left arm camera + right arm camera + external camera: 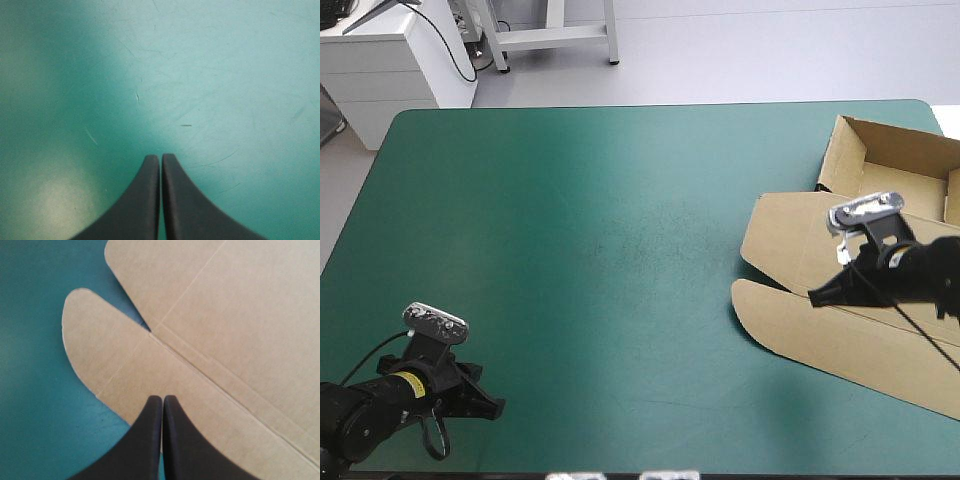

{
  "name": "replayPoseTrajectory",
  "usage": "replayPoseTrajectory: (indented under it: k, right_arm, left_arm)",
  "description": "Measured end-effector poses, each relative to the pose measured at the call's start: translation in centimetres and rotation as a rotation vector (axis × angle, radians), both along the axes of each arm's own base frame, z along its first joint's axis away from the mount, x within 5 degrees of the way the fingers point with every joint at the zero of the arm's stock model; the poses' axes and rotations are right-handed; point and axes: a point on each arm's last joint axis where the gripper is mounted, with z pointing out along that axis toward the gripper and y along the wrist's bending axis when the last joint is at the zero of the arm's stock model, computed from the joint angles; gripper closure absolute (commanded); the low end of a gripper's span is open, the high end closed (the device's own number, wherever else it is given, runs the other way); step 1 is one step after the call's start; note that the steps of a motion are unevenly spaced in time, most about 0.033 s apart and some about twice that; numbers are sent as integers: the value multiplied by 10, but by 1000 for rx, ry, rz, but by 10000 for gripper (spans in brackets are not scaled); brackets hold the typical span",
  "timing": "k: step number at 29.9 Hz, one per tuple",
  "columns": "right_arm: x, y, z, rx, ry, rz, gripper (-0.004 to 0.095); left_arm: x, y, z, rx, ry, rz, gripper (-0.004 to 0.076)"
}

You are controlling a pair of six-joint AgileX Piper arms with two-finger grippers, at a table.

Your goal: Fold the box

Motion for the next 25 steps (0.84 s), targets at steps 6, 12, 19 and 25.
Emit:
replayPoseTrajectory:
  k: [6, 12, 19, 25]
  right_arm:
    - [-56, -2, -28, 23, -74, -8, 928]
    - [-105, -4, -46, 39, -196, -8, 928]
    - [-142, -6, -59, 52, -345, -9, 929]
    - [-156, -7, -72, 65, -378, -16, 929]
  left_arm:
    - [0, 0, -5, 13, -26, -28, 731]
    - [-3, 0, -4, -1, -37, -33, 731]
    - [-8, -3, -5, -62, -32, -39, 731]
    - [-12, -2, -21, -50, 3, -39, 731]
